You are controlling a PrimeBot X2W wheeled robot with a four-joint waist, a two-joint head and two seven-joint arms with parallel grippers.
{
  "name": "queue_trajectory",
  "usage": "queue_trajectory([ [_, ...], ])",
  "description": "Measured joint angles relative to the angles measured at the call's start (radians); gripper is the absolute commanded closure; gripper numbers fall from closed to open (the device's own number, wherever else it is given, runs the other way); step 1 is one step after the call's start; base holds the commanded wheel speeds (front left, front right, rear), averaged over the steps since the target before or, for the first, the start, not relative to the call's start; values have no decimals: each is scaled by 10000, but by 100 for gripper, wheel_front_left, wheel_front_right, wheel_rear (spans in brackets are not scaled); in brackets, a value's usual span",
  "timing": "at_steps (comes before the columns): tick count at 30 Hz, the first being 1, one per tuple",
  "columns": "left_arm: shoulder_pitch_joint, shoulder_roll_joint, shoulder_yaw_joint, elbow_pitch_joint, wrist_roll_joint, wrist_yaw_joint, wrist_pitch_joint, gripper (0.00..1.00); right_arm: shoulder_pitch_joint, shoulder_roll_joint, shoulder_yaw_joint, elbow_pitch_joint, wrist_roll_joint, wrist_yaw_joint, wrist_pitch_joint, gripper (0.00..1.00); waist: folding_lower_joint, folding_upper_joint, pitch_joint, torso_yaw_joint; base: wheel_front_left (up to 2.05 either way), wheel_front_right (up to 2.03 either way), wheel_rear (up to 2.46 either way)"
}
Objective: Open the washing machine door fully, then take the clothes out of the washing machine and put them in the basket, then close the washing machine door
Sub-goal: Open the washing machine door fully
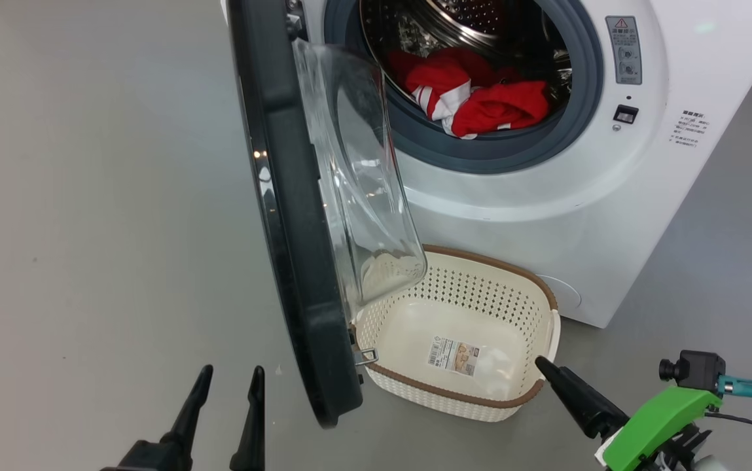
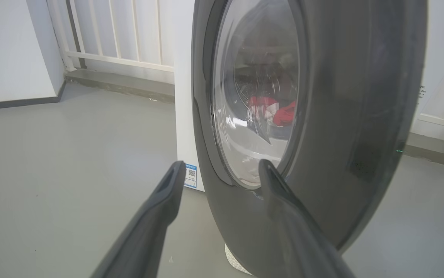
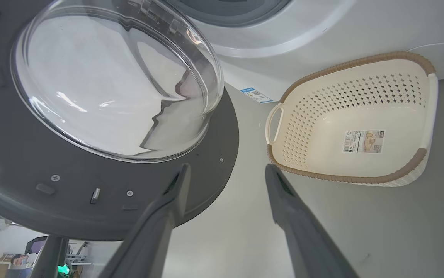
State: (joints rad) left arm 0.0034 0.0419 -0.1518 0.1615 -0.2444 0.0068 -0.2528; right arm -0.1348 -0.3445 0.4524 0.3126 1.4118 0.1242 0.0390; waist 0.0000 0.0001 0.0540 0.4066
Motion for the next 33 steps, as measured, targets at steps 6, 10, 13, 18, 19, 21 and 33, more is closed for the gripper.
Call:
queue_trajectory([
  [6,0,0,15,67,2,-75,0,0,-13,-445,1175,343,-821,2,-1327,0,0,0,-60,5,0,0,0],
  [10,1,0,33,81,4,-75,0,0,-65,-673,1875,800,-1344,2,-2006,0,0,0,-83,12,0,0,0],
  [13,2,0,54,86,36,-75,0,0,-230,-706,2408,1120,-1434,2,-2454,0,0,0,-77,5,0,0,0],
  [18,4,0,107,96,61,-77,0,0,-570,-734,2742,1415,-1814,2,-2828,0,0,0,-65,-35,0,0,0],
  [19,4,0,117,96,61,-77,0,0,-602,-738,2732,1425,-1937,2,-2859,0,0,0,-65,-43,0,0,0],
  [21,5,0,146,96,61,-84,0,0,-607,-708,2426,1379,-2380,2,-2857,0,0,-1,-55,-67,0,0,0],
  [33,4,0,157,96,61,-86,0,0,272,213,-692,382,-6253,2,-2871,0,0,0,10,-98,0,0,0],
])
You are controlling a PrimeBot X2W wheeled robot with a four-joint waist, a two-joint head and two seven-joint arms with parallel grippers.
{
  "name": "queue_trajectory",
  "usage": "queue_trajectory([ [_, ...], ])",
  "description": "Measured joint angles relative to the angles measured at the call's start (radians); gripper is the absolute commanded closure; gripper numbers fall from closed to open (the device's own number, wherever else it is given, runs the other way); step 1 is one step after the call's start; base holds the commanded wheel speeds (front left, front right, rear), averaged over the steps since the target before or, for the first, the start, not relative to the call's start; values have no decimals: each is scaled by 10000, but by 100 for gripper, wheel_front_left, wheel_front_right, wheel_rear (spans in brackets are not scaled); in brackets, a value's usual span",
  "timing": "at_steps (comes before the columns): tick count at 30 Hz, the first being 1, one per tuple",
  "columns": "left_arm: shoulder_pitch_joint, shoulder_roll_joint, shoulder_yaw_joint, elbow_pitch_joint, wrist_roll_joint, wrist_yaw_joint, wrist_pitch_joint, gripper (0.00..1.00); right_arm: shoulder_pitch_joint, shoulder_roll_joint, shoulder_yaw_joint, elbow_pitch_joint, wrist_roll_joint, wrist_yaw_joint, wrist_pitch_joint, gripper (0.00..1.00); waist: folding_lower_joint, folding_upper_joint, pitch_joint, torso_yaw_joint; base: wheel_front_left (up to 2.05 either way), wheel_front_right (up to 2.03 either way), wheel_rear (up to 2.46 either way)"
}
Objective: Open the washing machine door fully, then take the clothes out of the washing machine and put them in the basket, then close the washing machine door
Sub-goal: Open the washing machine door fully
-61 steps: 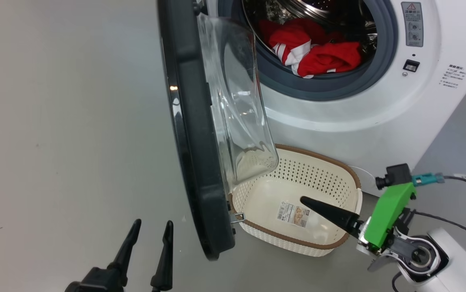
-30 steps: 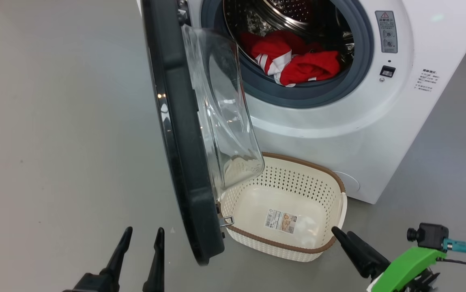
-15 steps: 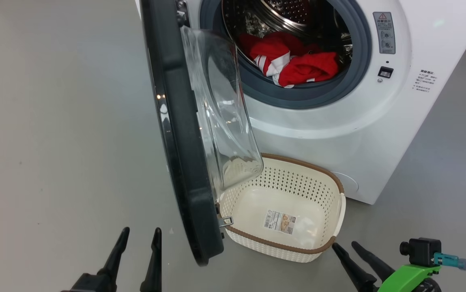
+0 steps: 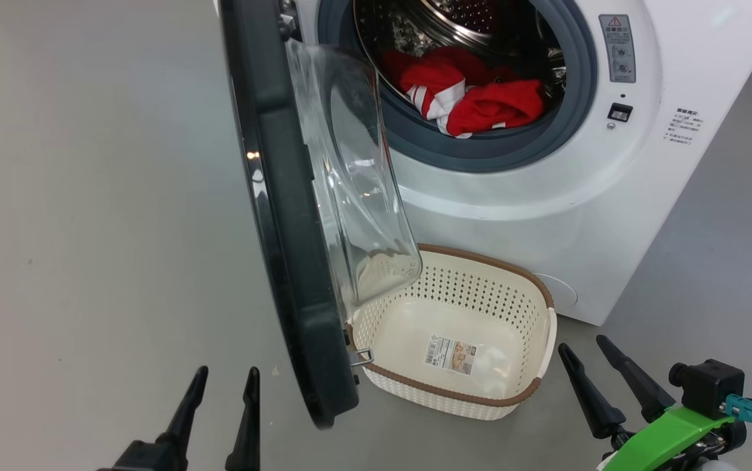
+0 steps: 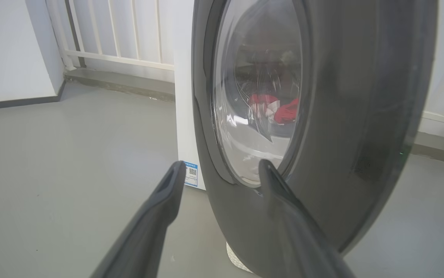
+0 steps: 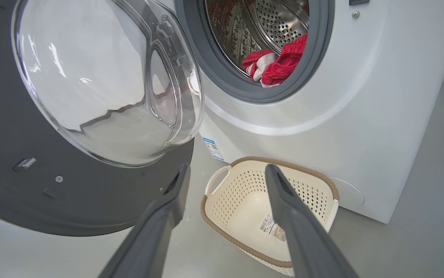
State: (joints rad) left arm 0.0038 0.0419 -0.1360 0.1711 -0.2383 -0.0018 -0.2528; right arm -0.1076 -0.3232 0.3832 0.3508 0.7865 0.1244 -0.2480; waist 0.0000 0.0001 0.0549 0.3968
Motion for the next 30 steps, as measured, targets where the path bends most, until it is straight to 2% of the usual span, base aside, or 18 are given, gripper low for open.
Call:
queue_trajectory([
  [5,-1,0,-8,-2,0,0,0,0,303,405,-780,-387,-1087,0,0,0,0,0,25,21,0,0,0],
  [12,-1,0,-8,10,0,0,0,0,662,602,-1060,-286,-1871,0,0,0,0,0,-3,19,0,0,0],
  [30,-3,0,-2,79,-4,0,0,0,709,784,-1348,-182,-2462,0,0,0,0,0,-164,17,0,0,0],
])
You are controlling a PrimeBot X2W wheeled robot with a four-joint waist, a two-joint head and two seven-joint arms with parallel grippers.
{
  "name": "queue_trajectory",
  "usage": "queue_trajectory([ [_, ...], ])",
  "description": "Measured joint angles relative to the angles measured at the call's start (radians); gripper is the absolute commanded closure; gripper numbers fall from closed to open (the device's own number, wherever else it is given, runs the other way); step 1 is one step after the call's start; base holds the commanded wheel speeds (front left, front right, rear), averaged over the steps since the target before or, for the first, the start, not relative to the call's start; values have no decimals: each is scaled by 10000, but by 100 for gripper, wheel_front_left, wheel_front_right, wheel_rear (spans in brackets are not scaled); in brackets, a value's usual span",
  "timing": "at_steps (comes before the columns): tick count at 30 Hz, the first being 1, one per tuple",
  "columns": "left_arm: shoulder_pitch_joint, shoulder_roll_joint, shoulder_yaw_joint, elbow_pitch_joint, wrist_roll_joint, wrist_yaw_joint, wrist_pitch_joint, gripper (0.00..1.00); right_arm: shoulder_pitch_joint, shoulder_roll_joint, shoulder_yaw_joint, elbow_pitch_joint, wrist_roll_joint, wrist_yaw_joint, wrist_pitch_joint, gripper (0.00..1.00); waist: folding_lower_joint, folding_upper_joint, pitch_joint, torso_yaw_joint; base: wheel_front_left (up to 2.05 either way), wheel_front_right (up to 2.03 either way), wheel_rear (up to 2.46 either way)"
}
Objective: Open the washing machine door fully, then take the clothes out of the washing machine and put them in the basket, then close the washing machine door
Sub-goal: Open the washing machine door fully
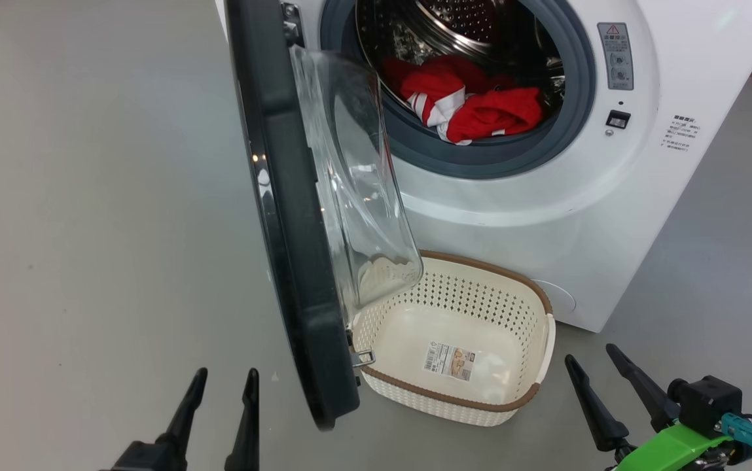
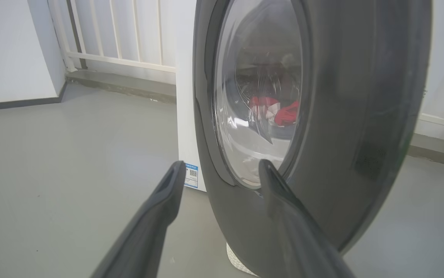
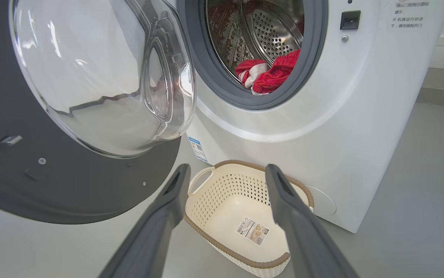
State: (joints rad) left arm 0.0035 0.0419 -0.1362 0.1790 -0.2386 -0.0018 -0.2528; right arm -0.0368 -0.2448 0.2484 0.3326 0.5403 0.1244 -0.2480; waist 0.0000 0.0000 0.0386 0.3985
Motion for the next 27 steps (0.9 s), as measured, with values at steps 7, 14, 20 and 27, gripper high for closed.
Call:
queue_trajectory([
  [7,-54,2,535,-746,-825,2,2,100,169,102,-190,-86,-633,0,0,0,0,0,-103,10,0,0,0],
  [14,-563,2,639,-3099,-1225,27,-13,100,214,198,-345,-113,-759,2,0,0,0,0,-80,-34,0,0,0],
  [20,-731,8,-1122,-4706,-1237,115,-50,100,329,194,-397,-140,-1058,2,0,0,0,0,-34,-129,0,0,0],
  [27,-724,36,-3120,-4161,-1532,115,-50,100,329,188,-454,-184,-1252,0,0,0,0,0,39,-219,0,0,0],
])
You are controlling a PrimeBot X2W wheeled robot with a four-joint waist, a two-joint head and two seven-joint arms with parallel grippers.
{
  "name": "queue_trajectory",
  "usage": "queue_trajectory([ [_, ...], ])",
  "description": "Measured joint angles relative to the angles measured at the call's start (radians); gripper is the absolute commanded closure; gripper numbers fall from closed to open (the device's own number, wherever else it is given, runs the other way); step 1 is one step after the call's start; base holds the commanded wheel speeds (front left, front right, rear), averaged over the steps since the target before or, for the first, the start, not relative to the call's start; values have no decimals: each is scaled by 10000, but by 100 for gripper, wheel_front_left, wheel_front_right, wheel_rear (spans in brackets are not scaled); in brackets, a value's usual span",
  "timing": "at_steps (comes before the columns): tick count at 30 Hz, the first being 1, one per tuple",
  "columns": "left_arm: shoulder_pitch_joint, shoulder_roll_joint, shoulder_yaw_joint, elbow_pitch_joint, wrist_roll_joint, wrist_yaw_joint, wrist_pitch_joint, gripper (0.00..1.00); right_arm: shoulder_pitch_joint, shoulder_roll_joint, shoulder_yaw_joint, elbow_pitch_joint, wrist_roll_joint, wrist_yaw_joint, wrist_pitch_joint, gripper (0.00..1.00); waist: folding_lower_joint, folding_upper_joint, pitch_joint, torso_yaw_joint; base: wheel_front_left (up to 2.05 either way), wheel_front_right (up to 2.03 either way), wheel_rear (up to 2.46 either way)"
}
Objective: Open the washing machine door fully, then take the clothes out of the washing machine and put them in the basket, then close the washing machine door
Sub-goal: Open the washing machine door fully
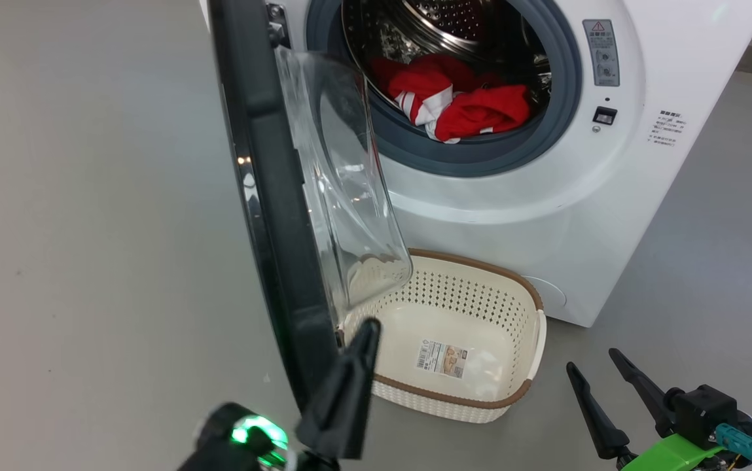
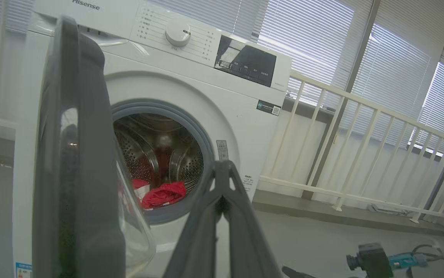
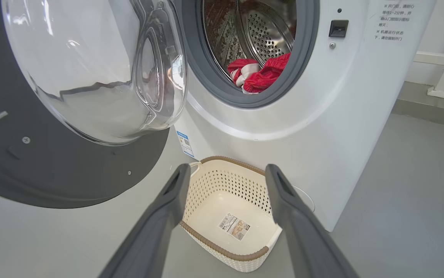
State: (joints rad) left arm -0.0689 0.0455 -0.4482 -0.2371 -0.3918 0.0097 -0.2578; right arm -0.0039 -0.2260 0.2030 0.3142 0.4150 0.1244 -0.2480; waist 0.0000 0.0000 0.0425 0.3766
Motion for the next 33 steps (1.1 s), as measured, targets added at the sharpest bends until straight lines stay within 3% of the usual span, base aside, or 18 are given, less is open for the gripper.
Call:
queue_trajectory([
  [5,1,33,-706,1313,-667,161,4,100,-1,8,-119,-88,-123,2,0,0,0,0,74,-85,0,0,0],
  [15,-581,31,-458,3254,-1661,508,12,100,-5,15,-240,-136,-194,2,0,0,0,0,215,-174,0,0,0],
  [33,-582,-59,495,3726,-1657,527,13,100,-10,25,-293,-247,-205,2,0,0,0,0,199,-41,0,0,0],
])
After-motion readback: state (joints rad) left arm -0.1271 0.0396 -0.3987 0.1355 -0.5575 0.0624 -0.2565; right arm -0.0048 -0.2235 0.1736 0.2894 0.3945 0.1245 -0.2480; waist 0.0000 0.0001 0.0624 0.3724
